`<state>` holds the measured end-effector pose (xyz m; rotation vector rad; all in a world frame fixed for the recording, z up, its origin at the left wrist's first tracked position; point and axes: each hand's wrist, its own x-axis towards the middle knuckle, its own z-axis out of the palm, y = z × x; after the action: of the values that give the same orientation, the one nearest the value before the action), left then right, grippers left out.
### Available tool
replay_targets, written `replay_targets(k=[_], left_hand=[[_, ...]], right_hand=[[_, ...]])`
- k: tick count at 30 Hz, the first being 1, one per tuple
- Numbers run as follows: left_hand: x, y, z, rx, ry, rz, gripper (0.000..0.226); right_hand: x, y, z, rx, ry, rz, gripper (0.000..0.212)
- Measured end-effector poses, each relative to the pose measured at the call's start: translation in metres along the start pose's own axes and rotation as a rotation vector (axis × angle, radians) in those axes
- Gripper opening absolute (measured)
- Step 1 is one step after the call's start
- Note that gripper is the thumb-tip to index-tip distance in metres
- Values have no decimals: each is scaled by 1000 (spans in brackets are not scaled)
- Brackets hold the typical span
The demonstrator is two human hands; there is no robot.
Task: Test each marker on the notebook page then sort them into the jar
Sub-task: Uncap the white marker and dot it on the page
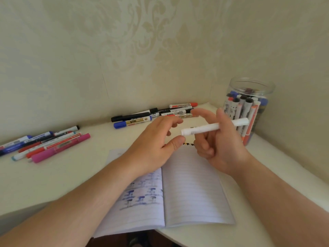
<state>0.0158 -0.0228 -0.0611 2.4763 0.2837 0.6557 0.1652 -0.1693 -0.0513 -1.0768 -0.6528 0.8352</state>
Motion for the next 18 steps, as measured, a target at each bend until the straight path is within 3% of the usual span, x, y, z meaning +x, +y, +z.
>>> replay_targets(k=[3, 6, 8, 12, 18], left_hand=[[0, 8, 3, 54, -19, 84, 48], [2, 16, 9, 150, -7, 180, 29], [3, 19, 12, 148, -11, 156, 18], [1, 19, 13, 137, -116, 82, 21], [2, 18, 14, 72, -166, 46, 23]], right_hand=[[1, 1, 2, 2, -61, 63, 25], [1, 11, 1, -15, -88, 9, 26], [1, 16, 1, -13, -110, -53, 25], [2, 21, 2, -91, -111, -111, 30], [4, 23, 0, -73, -163, -45, 28]])
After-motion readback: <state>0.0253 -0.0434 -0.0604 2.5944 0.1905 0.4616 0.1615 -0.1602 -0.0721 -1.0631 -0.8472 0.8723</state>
